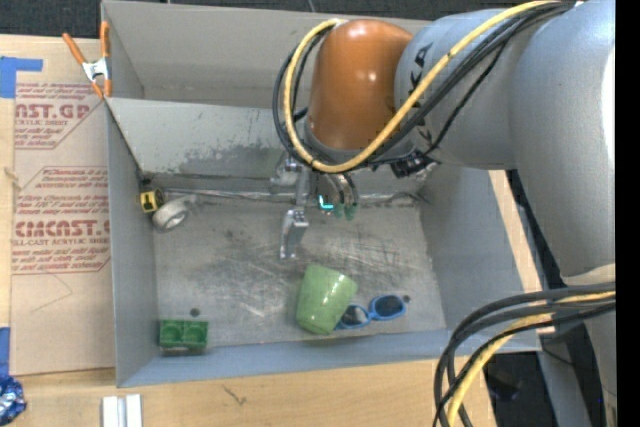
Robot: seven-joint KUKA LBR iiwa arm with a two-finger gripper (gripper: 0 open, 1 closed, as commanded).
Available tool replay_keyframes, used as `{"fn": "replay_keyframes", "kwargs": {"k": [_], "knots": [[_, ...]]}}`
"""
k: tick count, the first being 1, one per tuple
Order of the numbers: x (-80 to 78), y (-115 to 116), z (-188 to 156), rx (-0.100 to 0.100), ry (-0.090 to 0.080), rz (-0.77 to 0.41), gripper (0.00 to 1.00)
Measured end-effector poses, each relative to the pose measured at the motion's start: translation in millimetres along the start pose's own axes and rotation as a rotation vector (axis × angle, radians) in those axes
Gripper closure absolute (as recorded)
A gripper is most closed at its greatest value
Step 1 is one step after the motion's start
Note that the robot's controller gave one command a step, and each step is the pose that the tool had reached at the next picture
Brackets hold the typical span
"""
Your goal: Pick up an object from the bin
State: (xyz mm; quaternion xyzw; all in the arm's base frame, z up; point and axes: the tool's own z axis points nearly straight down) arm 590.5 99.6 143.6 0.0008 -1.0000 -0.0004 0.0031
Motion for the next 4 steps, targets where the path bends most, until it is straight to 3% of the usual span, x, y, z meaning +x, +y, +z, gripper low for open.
{"fn": "replay_keyframes", "kwargs": {"k": [1,2,3,4], "knots": [[1.5,16.0,70.6,0.001,-0.015,-0.118,0.00],[30.2,-7.9,-42.9,0.001,-0.015,-0.171,0.00],[74.7,-116.9,18.3,0.003,-0.001,-0.338,0.00],[76.2,-94.7,70.3,0.005,-0.013,-0.354,0.00]]}}
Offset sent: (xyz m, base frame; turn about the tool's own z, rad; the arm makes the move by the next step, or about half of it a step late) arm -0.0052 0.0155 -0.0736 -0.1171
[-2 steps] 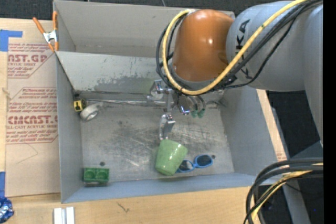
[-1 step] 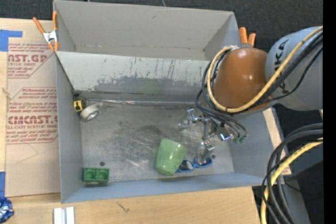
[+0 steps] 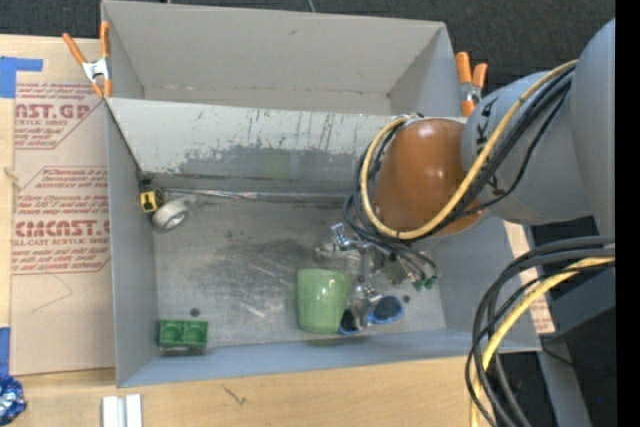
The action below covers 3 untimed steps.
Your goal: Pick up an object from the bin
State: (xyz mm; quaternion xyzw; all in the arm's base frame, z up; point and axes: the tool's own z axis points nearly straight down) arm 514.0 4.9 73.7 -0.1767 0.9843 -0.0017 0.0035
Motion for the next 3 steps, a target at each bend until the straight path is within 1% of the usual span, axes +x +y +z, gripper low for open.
{"fn": "replay_keyframes", "kwargs": {"k": [1,2,3], "knots": [[0.5,4.2,-1.4,0.002,0.000,0.058,0.00],[8.8,14.7,-2.1,0.004,-0.011,0.158,0.00],[-46.2,43.1,0.5,-0.001,-0.002,0.069,0.00]]}}
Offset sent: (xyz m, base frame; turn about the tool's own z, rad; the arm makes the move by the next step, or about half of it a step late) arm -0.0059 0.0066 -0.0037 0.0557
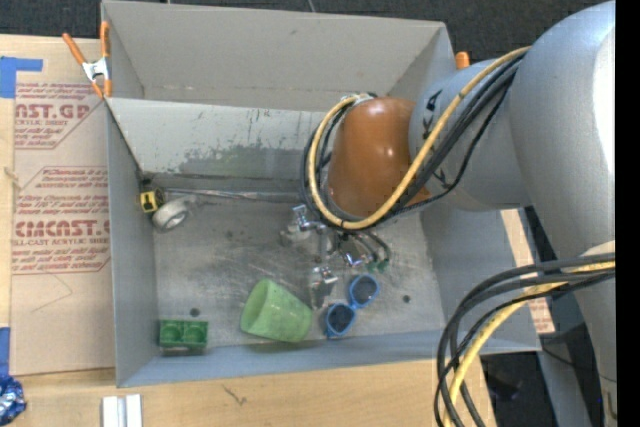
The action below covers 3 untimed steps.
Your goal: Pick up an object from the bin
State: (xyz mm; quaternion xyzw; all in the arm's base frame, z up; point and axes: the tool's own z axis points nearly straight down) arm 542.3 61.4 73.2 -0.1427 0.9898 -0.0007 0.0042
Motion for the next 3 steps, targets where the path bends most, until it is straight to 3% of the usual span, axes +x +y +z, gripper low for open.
{"fn": "replay_keyframes", "kwargs": {"k": [1,2,3], "knots": [[32.5,-33.1,-89.2,-0.001,0.005,0.265,0.00],[64.8,-65.7,-0.3,-0.002,0.000,-0.110,0.00],[65.8,-66.4,-1.4,-0.002,0.007,-0.109,1.00]]}}
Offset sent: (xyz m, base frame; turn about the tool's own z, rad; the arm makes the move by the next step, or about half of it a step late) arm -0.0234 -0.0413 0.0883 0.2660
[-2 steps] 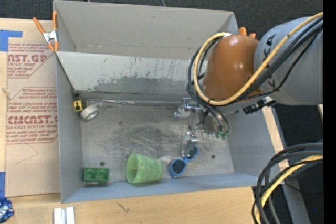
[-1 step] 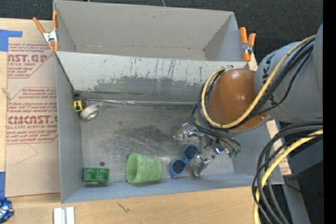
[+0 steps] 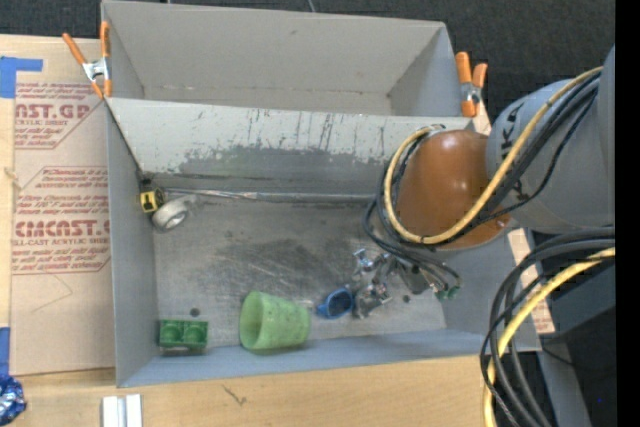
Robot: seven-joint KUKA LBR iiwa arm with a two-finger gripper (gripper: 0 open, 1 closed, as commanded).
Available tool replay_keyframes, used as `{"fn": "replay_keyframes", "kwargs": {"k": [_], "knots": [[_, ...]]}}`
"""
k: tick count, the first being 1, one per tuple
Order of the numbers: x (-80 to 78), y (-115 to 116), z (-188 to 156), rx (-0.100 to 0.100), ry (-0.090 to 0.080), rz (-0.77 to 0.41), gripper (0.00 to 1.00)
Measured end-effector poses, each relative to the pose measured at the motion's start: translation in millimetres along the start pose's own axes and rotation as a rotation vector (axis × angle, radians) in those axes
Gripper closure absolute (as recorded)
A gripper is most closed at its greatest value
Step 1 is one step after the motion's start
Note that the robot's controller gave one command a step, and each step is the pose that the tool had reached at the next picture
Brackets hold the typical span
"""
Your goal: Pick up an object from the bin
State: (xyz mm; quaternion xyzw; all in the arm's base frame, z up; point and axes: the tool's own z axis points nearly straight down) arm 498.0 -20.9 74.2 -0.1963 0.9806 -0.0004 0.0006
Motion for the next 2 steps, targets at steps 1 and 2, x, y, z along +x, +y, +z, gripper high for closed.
{"fn": "replay_keyframes", "kwargs": {"k": [1,2], "knots": [[11.3,-6.9,-114.5,0.003,-0.007,-0.067,1.00],[5.9,4.6,-216.5,0.000,-0.004,-0.419,1.00]]}}
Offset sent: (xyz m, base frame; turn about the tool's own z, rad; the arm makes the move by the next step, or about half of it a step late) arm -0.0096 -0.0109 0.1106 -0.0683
